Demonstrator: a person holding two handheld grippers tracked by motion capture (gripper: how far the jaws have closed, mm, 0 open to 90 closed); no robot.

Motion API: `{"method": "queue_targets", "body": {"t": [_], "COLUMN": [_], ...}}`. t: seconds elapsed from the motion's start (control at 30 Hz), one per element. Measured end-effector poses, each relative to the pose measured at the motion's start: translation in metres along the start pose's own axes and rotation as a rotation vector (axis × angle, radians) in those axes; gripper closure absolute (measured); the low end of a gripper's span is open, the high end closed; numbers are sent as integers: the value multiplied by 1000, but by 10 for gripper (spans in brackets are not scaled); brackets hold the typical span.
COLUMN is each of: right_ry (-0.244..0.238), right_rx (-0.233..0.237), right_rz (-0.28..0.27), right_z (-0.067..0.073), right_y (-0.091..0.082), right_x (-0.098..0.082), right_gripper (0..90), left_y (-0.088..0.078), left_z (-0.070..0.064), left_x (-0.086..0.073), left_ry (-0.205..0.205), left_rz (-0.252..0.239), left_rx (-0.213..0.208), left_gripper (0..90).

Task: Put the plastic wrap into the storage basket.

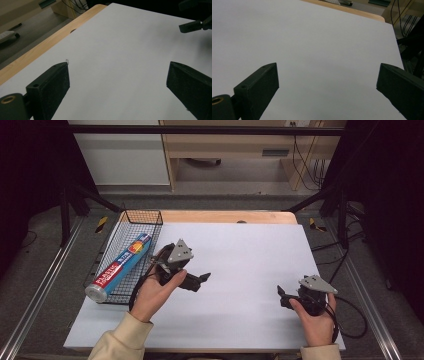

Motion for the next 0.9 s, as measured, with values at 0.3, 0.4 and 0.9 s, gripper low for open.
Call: {"method": "queue_targets", "body": {"t": [0.3,0.4,0.9], "right_ry": [7,7,2], "right_rx": [5,3,12], "right_rz": [-2,-4,11], "right_z": [-2,-3,-2], "right_y": [-3,-4,-5], "right_x": [-2,-3,-7], "right_gripper": [44,42,43], "left_y": [19,25,48], "left_z": [-14,-16,-18], "left_x": [-11,-17,-51], "left_ry": [34,42,27], "left_rz": [26,28,80], "left_rx": [-38,-43,-73], "left_gripper": [30,30,30]}}
Point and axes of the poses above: each handheld gripper's, and its own axes: y roughly forward along the jaws, x roughly out of its top, z roughly to its left, the point moved 8 cm from there along y, roughly forward along the jaws, and after that the axes turned 9 degrees about -y, right-handed, at the moved point
